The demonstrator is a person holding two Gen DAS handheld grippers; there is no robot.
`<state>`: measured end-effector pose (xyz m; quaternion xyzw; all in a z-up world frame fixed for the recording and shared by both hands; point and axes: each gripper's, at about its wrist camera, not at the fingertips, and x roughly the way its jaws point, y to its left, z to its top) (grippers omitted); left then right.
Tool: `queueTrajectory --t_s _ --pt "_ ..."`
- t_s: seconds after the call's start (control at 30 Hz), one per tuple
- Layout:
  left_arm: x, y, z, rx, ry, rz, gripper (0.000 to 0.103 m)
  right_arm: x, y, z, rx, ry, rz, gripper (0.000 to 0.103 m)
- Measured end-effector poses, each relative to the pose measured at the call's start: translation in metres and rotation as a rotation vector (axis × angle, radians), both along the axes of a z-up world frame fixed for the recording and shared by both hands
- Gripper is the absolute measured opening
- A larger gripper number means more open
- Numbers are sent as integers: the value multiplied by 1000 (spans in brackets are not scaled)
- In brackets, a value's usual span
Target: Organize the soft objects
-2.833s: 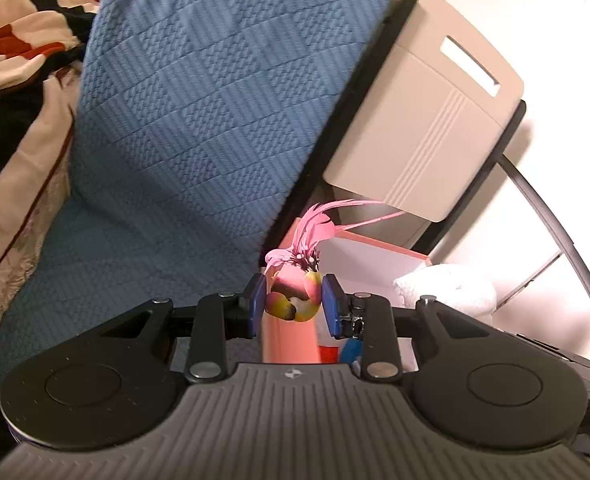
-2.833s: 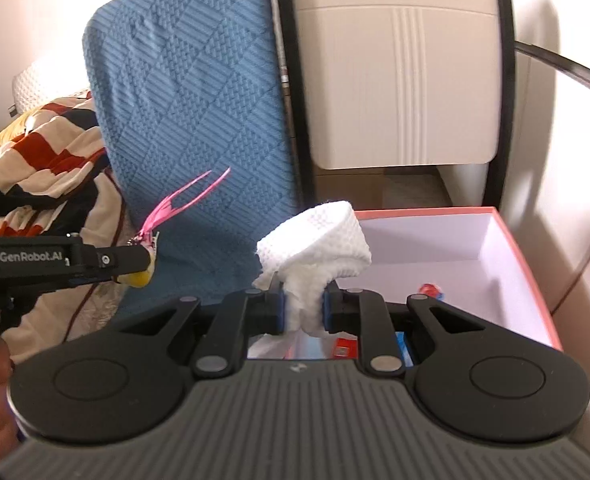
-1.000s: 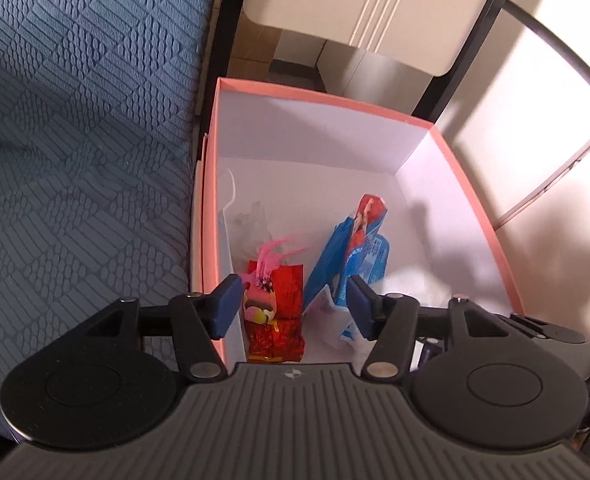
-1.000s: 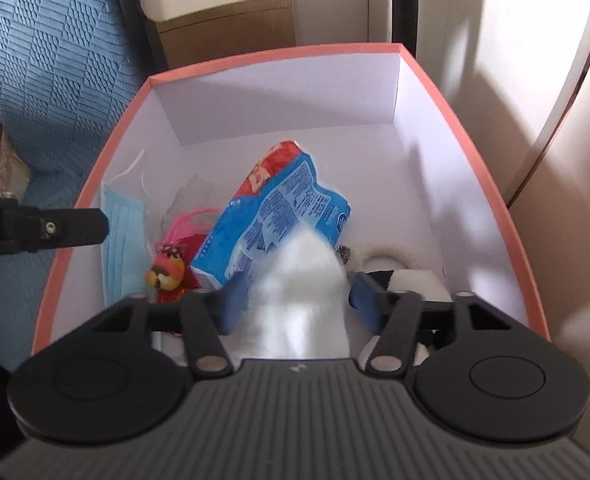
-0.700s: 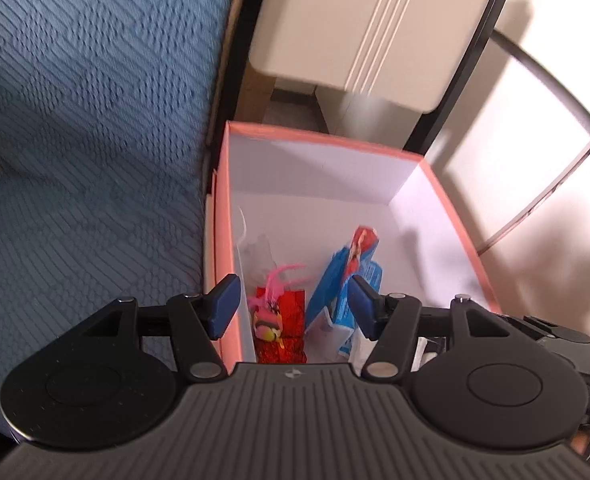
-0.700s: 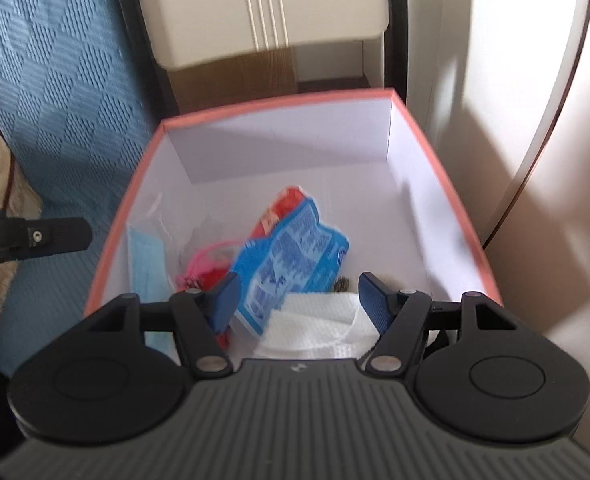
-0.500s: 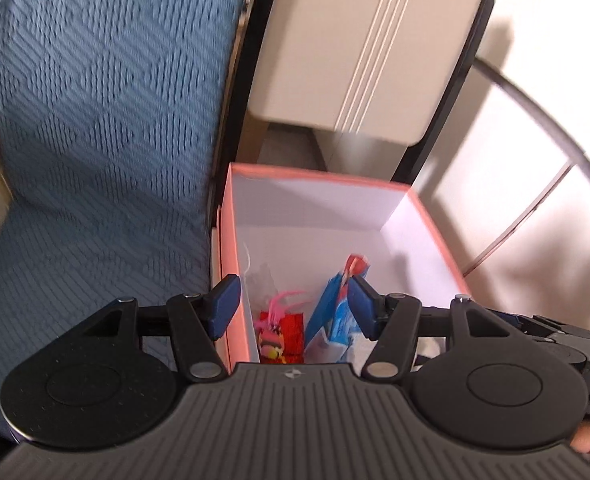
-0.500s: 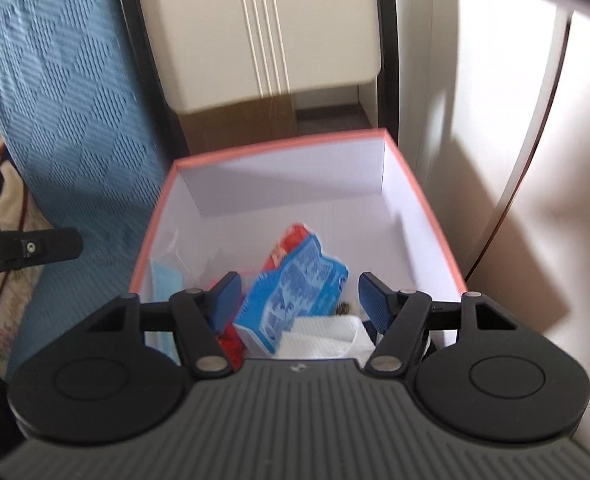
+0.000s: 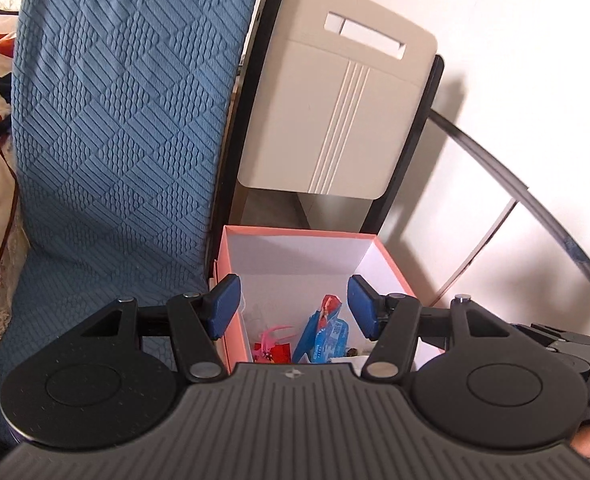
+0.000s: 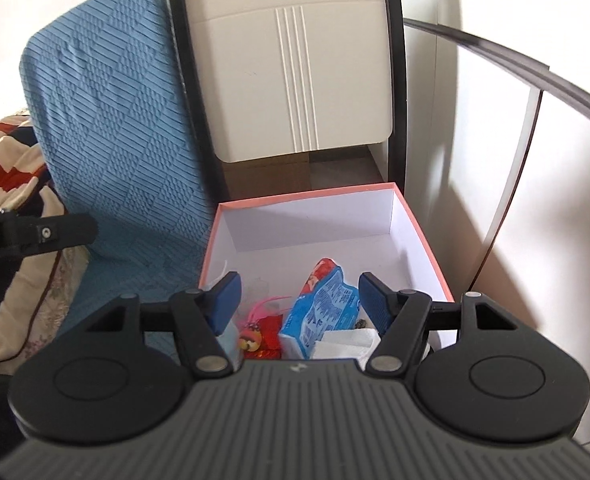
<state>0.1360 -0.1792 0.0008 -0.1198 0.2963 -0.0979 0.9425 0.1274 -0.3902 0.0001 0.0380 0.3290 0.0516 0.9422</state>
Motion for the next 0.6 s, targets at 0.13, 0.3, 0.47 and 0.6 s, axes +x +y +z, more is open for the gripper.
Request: queueTrajectory --t_s 0.13,0.3,0.47,0.6 --pt "-15 4 8 7 -17 -5 65 -17 5 5 -6 -8 -11 67" --pt "-30 12 11 9 -14 -17 65 -35 9 9 -17 0 -27 67" --pt "-45 25 14 34 -9 -2 65 -53 11 17 -2 -6 -56 67" --pt "-56 30 13 43 3 -11 65 -69 17 21 4 -15 -82 67"
